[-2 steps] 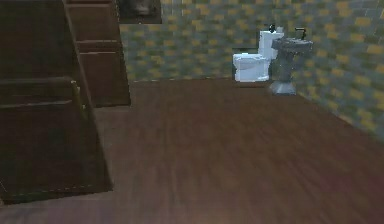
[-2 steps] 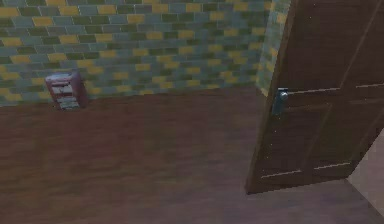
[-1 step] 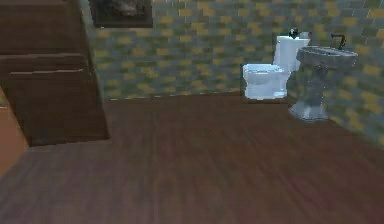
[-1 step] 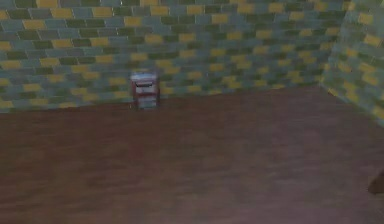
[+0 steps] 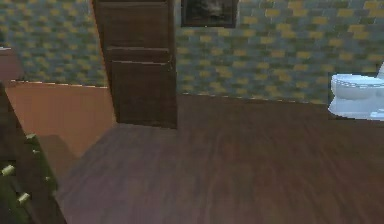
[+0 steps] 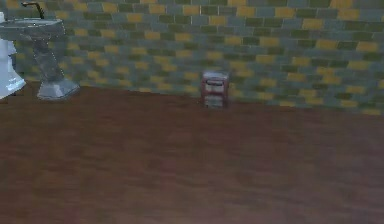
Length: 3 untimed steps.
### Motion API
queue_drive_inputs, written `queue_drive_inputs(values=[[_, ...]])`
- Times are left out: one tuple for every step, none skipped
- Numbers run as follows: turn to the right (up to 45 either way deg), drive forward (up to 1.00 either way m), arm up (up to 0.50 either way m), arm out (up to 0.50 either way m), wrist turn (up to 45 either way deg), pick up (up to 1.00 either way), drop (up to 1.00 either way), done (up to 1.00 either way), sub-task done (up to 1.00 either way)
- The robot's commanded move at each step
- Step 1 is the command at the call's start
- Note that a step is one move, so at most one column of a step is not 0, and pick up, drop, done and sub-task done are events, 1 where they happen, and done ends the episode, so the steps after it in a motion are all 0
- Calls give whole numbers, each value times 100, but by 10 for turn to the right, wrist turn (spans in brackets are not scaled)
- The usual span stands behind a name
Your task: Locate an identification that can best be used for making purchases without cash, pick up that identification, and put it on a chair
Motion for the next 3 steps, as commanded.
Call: queue_drive_inputs(values=[[0,5,0,0,0,0,0,0,0],[90,0,0,0,0,0,0,0,0],[0,65,0,0,0,0,0,0,0]])
